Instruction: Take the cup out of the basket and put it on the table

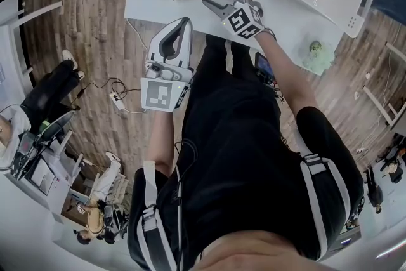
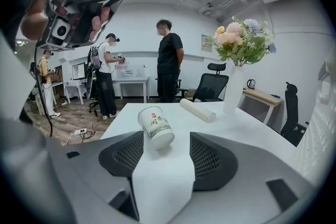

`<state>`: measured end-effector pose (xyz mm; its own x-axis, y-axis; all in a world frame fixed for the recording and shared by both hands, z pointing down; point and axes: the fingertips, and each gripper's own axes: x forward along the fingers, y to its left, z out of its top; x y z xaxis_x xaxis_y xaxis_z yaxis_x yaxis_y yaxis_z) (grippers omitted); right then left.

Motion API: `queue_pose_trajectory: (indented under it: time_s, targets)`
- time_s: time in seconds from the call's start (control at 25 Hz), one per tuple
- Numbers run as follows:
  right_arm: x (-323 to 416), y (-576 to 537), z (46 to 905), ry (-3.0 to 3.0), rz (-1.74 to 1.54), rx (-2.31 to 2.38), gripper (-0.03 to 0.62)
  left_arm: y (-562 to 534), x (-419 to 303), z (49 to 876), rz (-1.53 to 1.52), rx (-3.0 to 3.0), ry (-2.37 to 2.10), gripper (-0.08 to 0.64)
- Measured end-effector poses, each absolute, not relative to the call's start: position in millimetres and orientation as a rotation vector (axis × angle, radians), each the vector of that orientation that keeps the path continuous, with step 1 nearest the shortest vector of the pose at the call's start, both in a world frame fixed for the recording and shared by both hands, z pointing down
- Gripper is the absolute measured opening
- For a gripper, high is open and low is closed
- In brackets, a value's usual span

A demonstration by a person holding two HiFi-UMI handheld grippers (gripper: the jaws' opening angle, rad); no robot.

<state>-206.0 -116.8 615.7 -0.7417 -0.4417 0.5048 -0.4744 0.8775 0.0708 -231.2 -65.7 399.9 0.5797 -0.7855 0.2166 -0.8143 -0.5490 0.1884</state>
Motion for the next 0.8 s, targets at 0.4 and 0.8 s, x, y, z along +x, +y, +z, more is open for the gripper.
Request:
queue_pose_trajectory:
  time_s: [0.4, 0.8]
  targets:
    - [-196, -104, 553, -2.563, 0.034, 0.726, 0.282, -63, -224, 390, 0.15, 2.571, -1.307, 0.02]
    - [-153, -87, 470, -2.629, 0.026, 0.89, 0.231, -66, -190, 380, 0.126, 2.649, -1.235, 0.02]
